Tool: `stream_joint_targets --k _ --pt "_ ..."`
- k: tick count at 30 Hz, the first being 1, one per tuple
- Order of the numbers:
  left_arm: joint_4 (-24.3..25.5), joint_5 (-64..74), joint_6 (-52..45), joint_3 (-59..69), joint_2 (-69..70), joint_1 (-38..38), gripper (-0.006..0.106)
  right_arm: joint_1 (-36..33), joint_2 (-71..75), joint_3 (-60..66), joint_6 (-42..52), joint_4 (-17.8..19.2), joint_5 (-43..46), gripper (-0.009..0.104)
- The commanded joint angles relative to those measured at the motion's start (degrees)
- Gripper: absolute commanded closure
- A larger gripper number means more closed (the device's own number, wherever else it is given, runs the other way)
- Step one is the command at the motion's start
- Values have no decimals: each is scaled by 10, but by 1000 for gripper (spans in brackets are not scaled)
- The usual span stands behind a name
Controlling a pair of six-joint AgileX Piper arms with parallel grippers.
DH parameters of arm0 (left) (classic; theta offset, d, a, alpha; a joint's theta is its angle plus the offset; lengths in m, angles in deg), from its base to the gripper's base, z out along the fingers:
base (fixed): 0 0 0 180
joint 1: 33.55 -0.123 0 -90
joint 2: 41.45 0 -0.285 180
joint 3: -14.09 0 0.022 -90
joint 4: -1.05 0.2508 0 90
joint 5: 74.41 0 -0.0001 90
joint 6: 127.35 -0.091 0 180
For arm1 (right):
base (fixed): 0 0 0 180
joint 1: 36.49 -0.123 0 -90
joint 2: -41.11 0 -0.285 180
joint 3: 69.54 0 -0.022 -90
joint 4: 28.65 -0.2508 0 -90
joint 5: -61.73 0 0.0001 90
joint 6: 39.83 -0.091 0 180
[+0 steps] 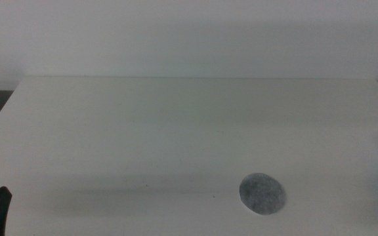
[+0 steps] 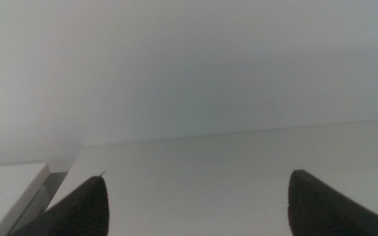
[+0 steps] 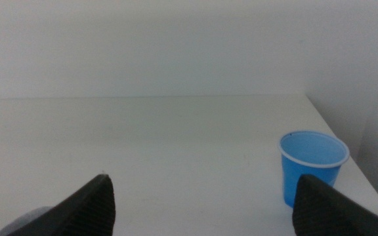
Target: Place an empty cup on a cup mat.
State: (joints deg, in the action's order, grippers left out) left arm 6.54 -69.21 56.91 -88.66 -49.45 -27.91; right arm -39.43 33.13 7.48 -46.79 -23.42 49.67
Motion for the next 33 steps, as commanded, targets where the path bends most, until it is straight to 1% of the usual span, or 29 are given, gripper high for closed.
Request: stream_joint_targets --k 1,5,8,11,13,14,16,18,21,23,25,28,33 --pt "-4 -3 2 0 2 1 7 3 2 2 4 -6 1 2" --pt "-4 -3 2 0 2 1 7 3 2 2 3 -9 -1 2" --pt "-4 -3 2 0 2 1 7 3 -10 -21 -41 -12 5 2" --pt "-4 -3 2 0 2 1 7 3 -80 -79 -83 -12 1 2" --pt "-4 -3 2 0 2 1 7 3 -136 -136 -80 -11 -41 2" --pt "-4 -3 2 0 2 1 7 3 -168 -173 -79 -9 -80 2" --pt "-4 -3 2 0 2 1 7 3 -228 -247 -67 -9 -164 2" --pt "-4 -3 2 0 2 1 7 3 -291 -333 -63 -9 -278 2" --pt "-4 -3 2 0 2 1 7 3 -365 -443 -63 -11 -409 2" --pt "-4 -3 2 0 2 1 7 3 -397 -507 -63 -9 -467 2" --pt "-4 -3 2 0 2 1 7 3 -420 -547 -63 -6 -484 2" --pt "-4 -3 2 0 2 1 7 3 -436 -584 -65 -17 -509 2" --pt "-4 -3 2 0 2 1 7 3 -438 -592 -65 -16 -513 2"
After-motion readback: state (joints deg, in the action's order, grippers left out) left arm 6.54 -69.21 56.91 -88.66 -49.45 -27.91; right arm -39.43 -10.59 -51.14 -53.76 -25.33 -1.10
